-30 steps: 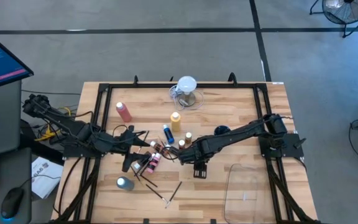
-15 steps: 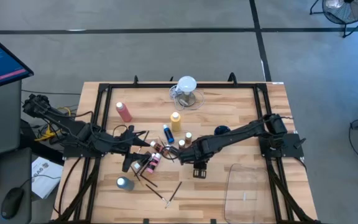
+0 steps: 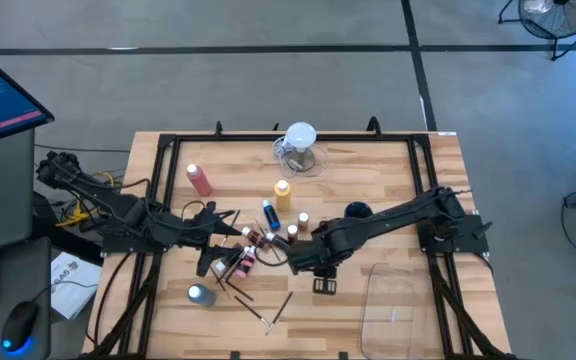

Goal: Pick & Place Paint Supplies
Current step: Put the right small blue paint bottle into the transparent bin

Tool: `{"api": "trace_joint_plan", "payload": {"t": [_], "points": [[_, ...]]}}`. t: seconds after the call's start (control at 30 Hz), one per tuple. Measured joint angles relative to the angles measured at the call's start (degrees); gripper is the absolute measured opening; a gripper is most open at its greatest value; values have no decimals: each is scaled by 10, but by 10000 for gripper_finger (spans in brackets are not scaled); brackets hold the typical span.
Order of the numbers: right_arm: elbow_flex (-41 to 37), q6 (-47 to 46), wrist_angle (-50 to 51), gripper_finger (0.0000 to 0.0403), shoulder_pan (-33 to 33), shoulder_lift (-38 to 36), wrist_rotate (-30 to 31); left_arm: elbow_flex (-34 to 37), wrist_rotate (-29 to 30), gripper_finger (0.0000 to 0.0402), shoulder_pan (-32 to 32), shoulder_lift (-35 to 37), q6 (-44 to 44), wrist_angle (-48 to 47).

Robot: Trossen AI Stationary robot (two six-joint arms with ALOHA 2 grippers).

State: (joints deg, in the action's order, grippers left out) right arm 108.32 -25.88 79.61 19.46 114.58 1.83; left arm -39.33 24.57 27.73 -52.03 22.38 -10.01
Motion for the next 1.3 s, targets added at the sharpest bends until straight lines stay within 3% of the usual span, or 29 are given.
{"api": "trace_joint_plan", "payload": {"t": [0.23,0.47,0.83,1.0,1.2,1.3], "points": [[34,-130,61,130,62,-66,21,0,0,209,0,0,0,-2],[33,-314,106,130,167,-120,99,0,0,209,0,0,-7,-1],[-18,-499,103,130,283,-112,76,0,0,209,0,0,-3,6],[-58,-556,59,130,321,-112,71,0,0,209,0,-7,25,10],[-114,-580,-79,130,351,-102,71,0,-4,209,5,-51,53,35],[-118,-582,-80,130,357,-76,46,0,-17,209,5,-72,56,67]]}}
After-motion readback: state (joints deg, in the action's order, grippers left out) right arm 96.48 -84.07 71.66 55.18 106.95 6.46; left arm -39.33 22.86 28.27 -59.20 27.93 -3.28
